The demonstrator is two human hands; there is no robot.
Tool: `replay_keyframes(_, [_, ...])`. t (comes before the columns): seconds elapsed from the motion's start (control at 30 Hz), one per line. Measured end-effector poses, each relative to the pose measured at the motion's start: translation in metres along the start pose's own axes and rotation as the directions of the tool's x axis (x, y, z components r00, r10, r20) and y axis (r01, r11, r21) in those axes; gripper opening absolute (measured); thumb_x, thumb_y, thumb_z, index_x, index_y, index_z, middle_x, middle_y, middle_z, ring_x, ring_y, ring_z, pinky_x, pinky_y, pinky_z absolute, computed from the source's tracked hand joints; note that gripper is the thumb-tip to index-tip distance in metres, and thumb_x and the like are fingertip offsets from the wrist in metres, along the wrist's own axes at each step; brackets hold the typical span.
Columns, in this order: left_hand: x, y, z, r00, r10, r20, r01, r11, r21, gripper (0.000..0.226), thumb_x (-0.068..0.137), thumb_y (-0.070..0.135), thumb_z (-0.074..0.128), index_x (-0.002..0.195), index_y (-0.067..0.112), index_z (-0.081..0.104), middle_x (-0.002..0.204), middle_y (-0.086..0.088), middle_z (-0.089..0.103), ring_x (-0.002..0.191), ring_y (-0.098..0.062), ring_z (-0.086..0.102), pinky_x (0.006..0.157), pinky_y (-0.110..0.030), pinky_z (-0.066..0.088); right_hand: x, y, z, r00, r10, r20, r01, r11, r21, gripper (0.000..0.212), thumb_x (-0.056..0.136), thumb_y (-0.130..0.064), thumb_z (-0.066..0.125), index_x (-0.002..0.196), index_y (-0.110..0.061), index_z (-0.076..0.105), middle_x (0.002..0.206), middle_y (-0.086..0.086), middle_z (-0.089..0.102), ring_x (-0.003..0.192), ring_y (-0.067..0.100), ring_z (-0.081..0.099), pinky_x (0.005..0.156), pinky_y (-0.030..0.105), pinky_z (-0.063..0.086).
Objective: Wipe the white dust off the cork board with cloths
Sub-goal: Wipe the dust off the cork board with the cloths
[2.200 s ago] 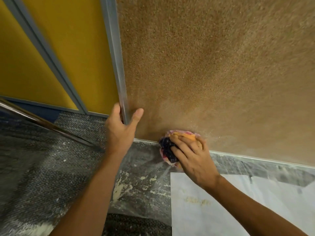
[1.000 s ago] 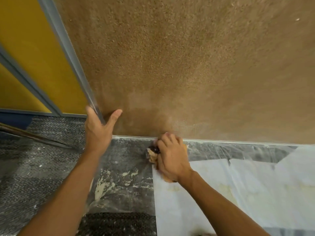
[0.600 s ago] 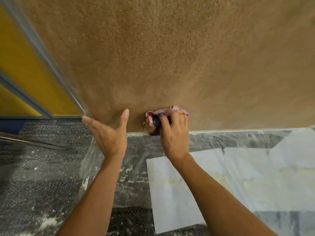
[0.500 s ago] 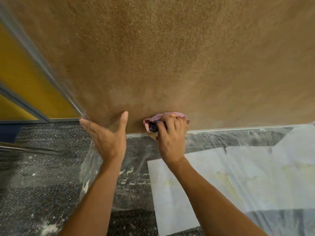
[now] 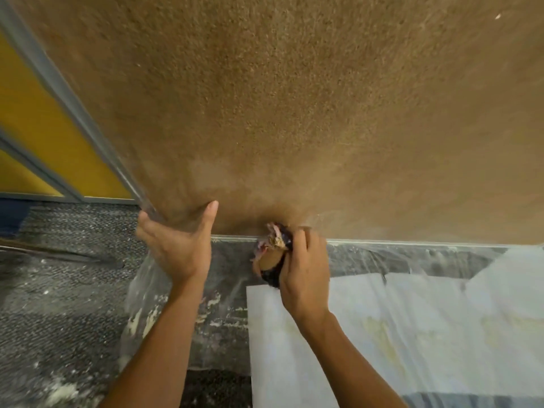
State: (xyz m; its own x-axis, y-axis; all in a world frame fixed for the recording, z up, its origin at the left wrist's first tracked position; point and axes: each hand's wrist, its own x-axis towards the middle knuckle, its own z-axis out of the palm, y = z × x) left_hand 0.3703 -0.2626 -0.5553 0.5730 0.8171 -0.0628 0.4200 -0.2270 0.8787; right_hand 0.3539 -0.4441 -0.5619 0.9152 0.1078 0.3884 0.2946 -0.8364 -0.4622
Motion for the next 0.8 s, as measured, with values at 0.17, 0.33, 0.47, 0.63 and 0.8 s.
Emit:
replay_keyframes(0.17, [0.015, -0.012, -0.007, 1.000, -0.018, -0.005, 0.018, 0.998, -0.064, 0.124, 0.053, 0.092, 0.072, 0.146, 0.016, 0.042, 0.143, -0.006, 0.053, 0.127, -0.027, 0.058, 0.105, -0.051, 0.051, 0.021, 0.018, -0.027, 0.924, 0.260, -0.281, -0.240, 0.965, 0.107, 0.011, 0.090, -0.043, 0.067, 0.100, -0.047, 0.064, 0.103, -0.023, 0.057, 0.101, 0.008, 0.060, 0.092, 0.046, 0.052])
replay_keyframes(0.33, [-0.026, 0.006, 0.014, 0.994, -0.030, 0.104, 0.031, 1.000, -0.005, 0.143, 0.050, 0.094, 0.069, 0.159, 0.015, 0.020, 0.161, -0.010, 0.037, 0.145, -0.031, 0.040, 0.118, -0.050, 0.038, 0.025, 0.064, 0.010, 0.965, -0.225, -0.137, 0.185, 0.950, -0.252, 0.036, 0.076, -0.002, 0.062, 0.109, -0.017, 0.070, 0.106, 0.008, 0.053, 0.089, 0.028, 0.044, 0.084, 0.043, 0.037])
replay_keyframes(0.47, [-0.057, 0.017, 0.029, 0.973, -0.015, 0.232, -0.002, 0.997, 0.075, 0.146, 0.059, 0.088, 0.069, 0.163, 0.013, -0.001, 0.170, -0.010, 0.014, 0.155, -0.028, 0.021, 0.125, -0.045, 0.026, 0.003, 0.082, 0.032, 0.980, -0.179, 0.087, 0.197, 0.943, -0.269, 0.033, 0.081, -0.014, 0.053, 0.111, -0.018, 0.065, 0.108, 0.005, 0.057, 0.097, 0.030, 0.053, 0.091, 0.043, 0.039])
replay_keyframes(0.63, [-0.077, 0.034, 0.042, 0.957, -0.007, 0.290, -0.023, 0.995, 0.101, 0.151, 0.059, 0.088, 0.066, 0.160, 0.011, -0.016, 0.171, -0.012, -0.002, 0.157, -0.029, 0.010, 0.127, -0.046, 0.021, 0.001, 0.081, 0.027, 0.967, 0.016, 0.255, 0.019, 0.990, -0.137, 0.026, 0.089, -0.015, 0.055, 0.114, -0.020, 0.061, 0.113, 0.006, 0.056, 0.103, 0.030, 0.052, 0.091, 0.043, 0.041])
replay_keyframes(0.8, [-0.081, 0.055, 0.057, 0.961, -0.088, 0.263, 0.066, 0.994, 0.092, 0.148, 0.069, 0.073, 0.075, 0.157, 0.005, -0.022, 0.168, -0.019, -0.017, 0.157, -0.035, 0.007, 0.124, -0.045, 0.018, -0.003, 0.066, -0.026, 0.983, 0.185, -0.016, -0.178, 0.964, 0.199, 0.028, 0.098, -0.011, 0.042, 0.119, -0.010, 0.060, 0.108, -0.004, 0.046, 0.098, 0.005, 0.045, 0.080, 0.021, 0.043])
